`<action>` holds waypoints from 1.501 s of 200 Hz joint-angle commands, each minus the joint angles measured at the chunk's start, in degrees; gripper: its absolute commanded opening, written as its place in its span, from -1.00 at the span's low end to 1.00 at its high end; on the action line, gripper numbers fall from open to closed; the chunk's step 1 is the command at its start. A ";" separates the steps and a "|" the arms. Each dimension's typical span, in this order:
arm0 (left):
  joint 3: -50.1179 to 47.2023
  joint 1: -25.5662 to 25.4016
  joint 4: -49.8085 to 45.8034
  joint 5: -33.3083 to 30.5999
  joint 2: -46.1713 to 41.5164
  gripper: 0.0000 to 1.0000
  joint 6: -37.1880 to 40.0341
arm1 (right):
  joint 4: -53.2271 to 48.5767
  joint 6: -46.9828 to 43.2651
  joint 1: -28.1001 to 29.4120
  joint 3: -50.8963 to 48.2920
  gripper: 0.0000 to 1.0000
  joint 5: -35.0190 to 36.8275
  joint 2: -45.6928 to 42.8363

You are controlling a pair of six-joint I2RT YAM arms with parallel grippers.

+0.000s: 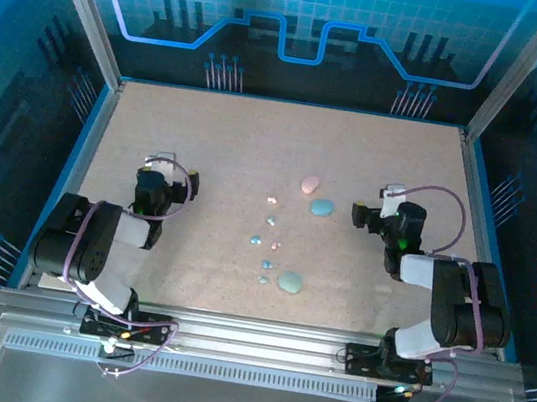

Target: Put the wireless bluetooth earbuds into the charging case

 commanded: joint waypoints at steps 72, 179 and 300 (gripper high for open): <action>0.86 -0.13 0.28 1.05 -0.77 0.98 0.10 | 1.68 -0.60 0.47 1.13 1.00 0.95 0.05; 0.89 -0.15 0.33 1.05 -0.72 0.98 0.11 | 1.67 -0.53 0.46 1.13 1.00 0.88 0.12; -0.82 0.13 -2.72 -0.60 -8.08 0.98 -0.72 | -27.55 3.02 0.88 11.78 1.00 0.74 -8.63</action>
